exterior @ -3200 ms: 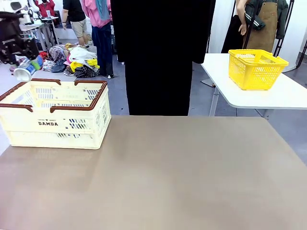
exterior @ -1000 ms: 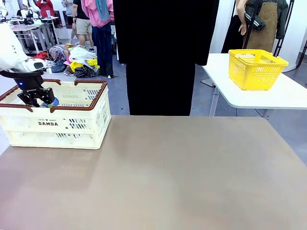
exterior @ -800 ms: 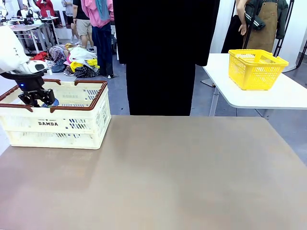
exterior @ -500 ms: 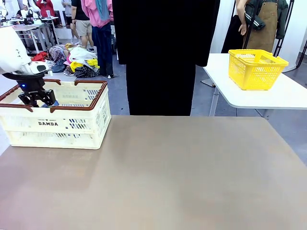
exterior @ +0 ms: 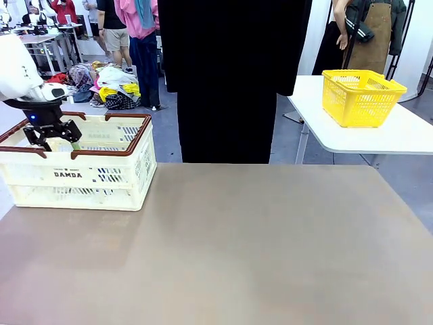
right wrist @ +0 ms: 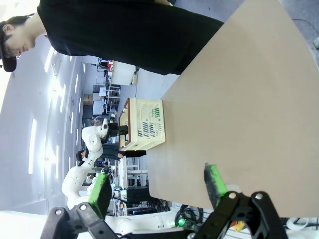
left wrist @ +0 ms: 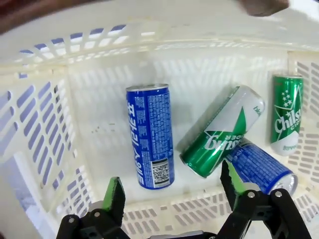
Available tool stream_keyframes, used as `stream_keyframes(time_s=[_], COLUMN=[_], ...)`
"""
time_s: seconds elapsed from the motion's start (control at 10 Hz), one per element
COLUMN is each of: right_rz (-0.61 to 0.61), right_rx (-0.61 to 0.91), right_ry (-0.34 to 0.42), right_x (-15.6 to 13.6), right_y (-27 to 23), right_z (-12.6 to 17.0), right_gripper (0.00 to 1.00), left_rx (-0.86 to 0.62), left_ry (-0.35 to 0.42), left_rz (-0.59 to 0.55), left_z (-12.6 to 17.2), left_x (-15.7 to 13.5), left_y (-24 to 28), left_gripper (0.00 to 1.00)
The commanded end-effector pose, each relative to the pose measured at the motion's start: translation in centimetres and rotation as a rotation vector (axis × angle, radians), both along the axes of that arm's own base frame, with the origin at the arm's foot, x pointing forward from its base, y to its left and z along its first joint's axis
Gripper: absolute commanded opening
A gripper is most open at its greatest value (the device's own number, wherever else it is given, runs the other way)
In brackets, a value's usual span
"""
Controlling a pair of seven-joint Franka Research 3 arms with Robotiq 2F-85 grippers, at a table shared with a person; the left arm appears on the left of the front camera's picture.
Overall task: Place the drinks into the Shopping basket.
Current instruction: Pick up one drink and place it into the Shopping basket.
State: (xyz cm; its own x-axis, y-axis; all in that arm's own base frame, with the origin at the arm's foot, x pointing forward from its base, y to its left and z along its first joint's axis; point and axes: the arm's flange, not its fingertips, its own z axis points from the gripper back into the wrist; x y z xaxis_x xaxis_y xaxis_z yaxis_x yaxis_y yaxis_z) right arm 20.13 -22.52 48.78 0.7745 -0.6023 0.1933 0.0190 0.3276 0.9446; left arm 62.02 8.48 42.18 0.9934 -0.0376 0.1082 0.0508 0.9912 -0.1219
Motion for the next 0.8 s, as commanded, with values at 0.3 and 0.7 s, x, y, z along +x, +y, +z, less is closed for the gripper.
stream_keyframes(time_s=[0.3,0.7], right_rz=[0.003,0.003], right_rx=[0.008,0.008], right_ry=[-0.042,-0.042], right_x=[0.3,0.3], right_y=[-0.1,-0.1], right_z=[0.2,0.2], right_gripper=[1.00,1.00], left_rx=[-0.359,-1.030], left_ry=[-0.023,0.222], left_rz=[-0.134,-0.423], left_z=[12.4,14.1], left_x=[-3.6,-5.4], left_y=[0.9,4.1], left_gripper=[1.00,1.00])
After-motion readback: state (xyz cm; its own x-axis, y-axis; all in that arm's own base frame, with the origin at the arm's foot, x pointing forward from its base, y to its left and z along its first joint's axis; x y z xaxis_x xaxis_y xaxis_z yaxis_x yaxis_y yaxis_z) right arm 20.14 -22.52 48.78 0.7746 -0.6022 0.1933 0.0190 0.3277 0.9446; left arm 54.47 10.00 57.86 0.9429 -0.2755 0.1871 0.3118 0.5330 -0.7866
